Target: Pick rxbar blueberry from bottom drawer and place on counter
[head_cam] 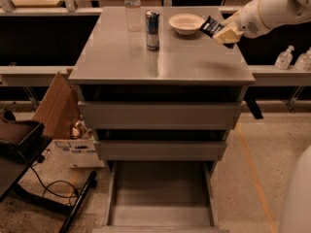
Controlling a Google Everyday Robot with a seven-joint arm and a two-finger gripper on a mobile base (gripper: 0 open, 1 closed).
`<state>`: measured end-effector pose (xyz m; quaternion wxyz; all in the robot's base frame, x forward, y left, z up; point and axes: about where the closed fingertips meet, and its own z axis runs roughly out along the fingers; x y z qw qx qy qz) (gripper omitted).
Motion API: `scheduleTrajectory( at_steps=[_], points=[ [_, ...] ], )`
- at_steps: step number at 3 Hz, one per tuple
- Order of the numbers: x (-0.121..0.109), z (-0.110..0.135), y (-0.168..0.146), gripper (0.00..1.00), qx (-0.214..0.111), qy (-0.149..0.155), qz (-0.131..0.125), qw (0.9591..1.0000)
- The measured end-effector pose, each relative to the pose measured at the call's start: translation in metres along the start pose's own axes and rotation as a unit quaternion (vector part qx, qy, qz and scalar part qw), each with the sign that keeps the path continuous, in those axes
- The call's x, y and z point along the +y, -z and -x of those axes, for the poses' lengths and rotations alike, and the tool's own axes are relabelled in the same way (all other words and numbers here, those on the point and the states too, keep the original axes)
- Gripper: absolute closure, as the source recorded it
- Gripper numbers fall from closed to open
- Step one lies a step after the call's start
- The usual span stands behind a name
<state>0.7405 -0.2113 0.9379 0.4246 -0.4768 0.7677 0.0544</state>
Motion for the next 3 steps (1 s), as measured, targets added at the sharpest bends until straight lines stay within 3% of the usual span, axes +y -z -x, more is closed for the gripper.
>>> scheduleTrajectory(
  at_steps=[2, 3],
  points=[
    [0.0027, -0.0001, -0.0066, 0.08, 0.000, 0.000, 0.005, 1.0000],
    [0.0036, -0.0002, -0.0088, 0.00, 0.001, 0.000, 0.007, 1.0000]
  ],
)
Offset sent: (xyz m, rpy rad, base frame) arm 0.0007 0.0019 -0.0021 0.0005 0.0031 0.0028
